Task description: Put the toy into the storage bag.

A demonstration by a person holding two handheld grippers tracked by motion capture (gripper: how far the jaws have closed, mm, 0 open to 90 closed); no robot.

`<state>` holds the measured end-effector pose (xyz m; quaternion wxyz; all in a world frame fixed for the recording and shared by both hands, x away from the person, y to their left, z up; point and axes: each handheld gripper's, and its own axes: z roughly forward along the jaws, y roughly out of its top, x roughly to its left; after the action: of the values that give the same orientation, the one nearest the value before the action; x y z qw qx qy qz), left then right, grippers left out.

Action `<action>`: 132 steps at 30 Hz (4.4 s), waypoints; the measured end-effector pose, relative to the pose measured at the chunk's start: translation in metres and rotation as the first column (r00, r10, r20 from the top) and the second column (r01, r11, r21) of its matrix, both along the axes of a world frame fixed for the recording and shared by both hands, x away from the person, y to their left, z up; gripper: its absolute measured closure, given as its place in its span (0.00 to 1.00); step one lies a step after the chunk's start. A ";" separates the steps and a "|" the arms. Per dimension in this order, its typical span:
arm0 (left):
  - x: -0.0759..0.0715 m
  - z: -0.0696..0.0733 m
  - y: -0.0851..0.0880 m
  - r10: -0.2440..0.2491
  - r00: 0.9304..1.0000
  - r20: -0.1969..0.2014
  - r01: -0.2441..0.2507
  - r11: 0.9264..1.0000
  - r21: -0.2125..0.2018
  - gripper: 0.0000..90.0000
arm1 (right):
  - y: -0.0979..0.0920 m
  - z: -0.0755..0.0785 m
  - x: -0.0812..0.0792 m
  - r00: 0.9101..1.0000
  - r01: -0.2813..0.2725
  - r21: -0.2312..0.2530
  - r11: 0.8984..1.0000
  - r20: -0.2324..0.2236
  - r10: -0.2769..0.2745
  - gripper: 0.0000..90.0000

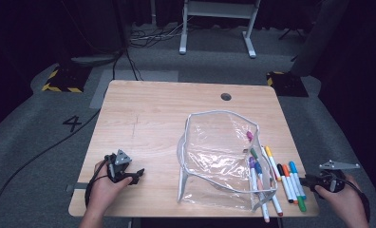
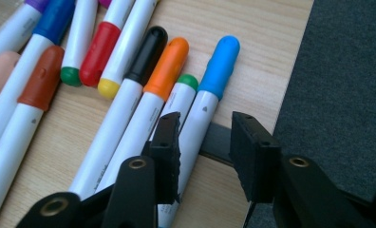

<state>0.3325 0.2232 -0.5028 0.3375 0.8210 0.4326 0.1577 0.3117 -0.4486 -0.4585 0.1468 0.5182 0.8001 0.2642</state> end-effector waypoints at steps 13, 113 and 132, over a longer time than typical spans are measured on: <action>0.001 -0.001 0.001 -0.004 1.000 0.008 0.004 1.000 0.000 0.27 | 0.006 -0.006 0.010 0.997 0.069 0.032 0.997 -0.047 -0.067 0.77; 0.000 -0.001 0.000 -0.014 1.000 0.007 0.014 1.000 -0.002 0.26 | 0.025 0.032 0.054 0.997 0.064 -0.047 0.997 -0.050 -0.067 0.86; 0.002 -0.001 -0.001 -0.021 1.000 0.007 0.021 1.000 0.006 0.26 | 0.046 0.120 0.052 0.994 -0.077 0.029 0.997 0.075 0.074 0.86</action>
<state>0.3345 0.2225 -0.5034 0.3385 0.8259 0.4222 0.1584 0.3632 -0.4025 -0.3389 0.1578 0.4797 0.8089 0.3010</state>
